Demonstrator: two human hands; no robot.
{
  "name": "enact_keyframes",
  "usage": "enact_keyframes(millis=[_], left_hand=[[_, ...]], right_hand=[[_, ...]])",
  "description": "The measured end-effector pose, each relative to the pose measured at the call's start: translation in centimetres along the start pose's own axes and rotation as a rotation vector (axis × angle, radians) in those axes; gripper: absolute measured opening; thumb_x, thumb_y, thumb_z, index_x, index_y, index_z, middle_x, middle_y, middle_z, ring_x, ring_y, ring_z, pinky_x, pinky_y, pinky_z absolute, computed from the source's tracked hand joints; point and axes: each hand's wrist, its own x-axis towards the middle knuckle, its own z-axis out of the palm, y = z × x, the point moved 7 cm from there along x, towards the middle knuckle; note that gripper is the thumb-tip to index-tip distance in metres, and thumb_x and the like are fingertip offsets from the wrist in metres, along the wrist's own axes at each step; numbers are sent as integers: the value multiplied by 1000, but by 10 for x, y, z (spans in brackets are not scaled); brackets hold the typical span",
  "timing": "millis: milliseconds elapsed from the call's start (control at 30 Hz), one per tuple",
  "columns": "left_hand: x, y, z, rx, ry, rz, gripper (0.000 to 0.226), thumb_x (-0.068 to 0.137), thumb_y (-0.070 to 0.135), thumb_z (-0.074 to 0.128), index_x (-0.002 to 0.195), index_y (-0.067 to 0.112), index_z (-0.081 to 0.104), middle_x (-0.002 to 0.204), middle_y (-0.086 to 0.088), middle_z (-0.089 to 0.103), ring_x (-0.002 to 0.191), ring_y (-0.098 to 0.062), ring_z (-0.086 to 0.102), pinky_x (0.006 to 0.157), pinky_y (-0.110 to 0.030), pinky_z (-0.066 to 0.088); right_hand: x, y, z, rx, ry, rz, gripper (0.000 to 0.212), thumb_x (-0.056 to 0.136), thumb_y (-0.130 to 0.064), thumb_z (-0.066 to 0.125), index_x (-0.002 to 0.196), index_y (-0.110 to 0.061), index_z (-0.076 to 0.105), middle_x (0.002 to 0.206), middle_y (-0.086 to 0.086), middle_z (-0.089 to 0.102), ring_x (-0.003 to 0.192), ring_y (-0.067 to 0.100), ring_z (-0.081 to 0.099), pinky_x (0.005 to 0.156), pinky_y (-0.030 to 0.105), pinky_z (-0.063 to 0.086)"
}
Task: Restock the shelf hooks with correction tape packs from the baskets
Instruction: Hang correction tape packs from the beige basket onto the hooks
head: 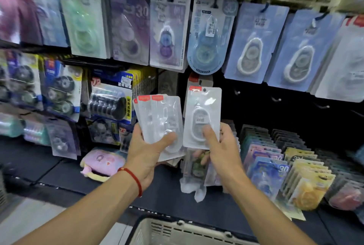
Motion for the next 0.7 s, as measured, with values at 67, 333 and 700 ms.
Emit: enact_keyframes(millis=[67, 333, 700], left_hand=[[-1, 5, -6, 77, 44, 57, 78, 68, 12, 92, 136, 23, 57, 124, -2, 76, 115, -26, 73, 99, -60, 57], [-3, 16, -14, 159, 73, 180, 67, 75, 10, 93, 126, 37, 61, 114, 13, 78, 105, -7, 75, 80, -20, 61], [-6, 20, -18, 162, 111, 221, 66, 76, 9, 93, 128, 35, 61, 118, 10, 77, 107, -10, 75, 83, -25, 63]], right_hand=[[7, -5, -1, -21, 1, -41, 13, 103, -49, 59, 108, -37, 56, 80, -4, 73, 49, 20, 62, 43, 29, 46], [12, -9, 1, 5, 39, -19, 24, 101, -49, 63, 111, -28, 61, 65, -2, 69, 44, 17, 56, 39, 24, 41], [13, 33, 5, 47, -19, 303, 65, 104, -39, 64, 157, -23, 29, 88, 0, 76, 86, 16, 80, 105, 48, 56]])
